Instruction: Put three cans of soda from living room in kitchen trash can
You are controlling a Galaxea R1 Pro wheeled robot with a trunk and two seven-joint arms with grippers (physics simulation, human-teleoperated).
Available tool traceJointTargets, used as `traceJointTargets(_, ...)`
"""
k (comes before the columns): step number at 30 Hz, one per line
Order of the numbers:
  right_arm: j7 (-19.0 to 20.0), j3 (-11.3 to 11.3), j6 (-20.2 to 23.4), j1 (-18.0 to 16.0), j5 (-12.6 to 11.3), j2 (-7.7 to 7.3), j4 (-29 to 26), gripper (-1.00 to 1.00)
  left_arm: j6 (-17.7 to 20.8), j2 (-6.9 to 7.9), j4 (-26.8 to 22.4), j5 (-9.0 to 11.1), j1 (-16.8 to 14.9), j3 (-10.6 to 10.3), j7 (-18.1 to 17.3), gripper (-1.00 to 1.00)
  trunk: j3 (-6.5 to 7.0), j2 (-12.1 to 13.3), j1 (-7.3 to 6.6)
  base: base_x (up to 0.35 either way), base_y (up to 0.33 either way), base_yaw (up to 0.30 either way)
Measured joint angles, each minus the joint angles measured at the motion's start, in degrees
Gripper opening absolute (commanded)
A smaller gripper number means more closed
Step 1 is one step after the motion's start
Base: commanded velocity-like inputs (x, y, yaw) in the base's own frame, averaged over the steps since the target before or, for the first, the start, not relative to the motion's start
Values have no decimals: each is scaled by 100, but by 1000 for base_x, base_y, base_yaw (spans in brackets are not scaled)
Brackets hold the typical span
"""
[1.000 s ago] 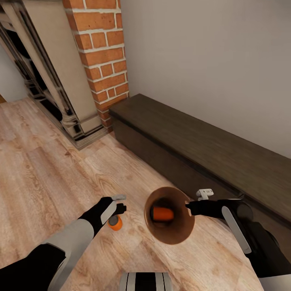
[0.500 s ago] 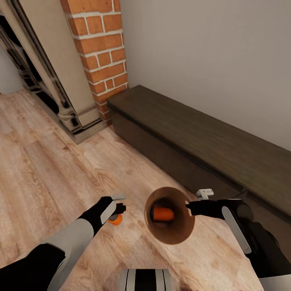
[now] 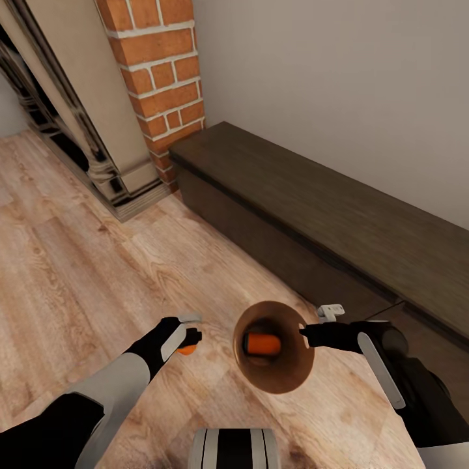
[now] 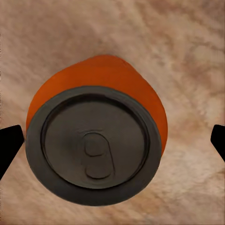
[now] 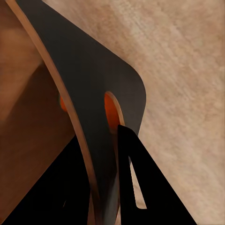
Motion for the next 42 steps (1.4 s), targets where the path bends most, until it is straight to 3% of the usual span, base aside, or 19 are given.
traceJointTargets(7, 2, -2, 3, 0, -21, 0, 1, -100, -66, 8, 3, -24, 36, -27, 4, 100, 0, 0, 0, 0, 0, 0)
traceJointTargets(8, 1, -2, 2, 0, -14, 0, 1, -100, -69, 10, 3, -26, 39, -28, 2, -100, 0, 0, 0, 0, 0, 0)
traceJointTargets(22, 1, -8, 2, -6, -15, 0, 21, -100, -88, 52, 14, -6, 66, 9, -40, -100, 0, 0, 0, 0, 0, 0)
traceJointTargets(32, 0, -7, 2, -17, -14, 38, 74, -100, -293, 53, -50, -4, 208, 14, -59, -100, 221, 13, -26, 0, 0, 0)
traceJointTargets(37, -4, -45, 1, -29, 8, 59, 314, -100, -277, 93, -866, -14, 659, 47, -67, -100, 331, 20, -39, 0, 0, 0)
traceJointTargets(38, 0, -45, 3, -49, -4, 69, 462, -100, -233, 217, -1366, -6, 922, 67, -61, -100, 353, 21, -41, 0, 0, 0)
traceJointTargets(39, -10, -43, 2, -59, 11, 71, 526, -100, -223, 274, -1565, 13, 1022, 88, -61, -100, 375, 23, -44, 0, 0, 0)
traceJointTargets(42, -18, -45, -1, -156, 13, 83, 819, -100, -43, 488, -2488, 32, 1562, 420, -49, -100, 442, 26, -52, 0, 0, 0)
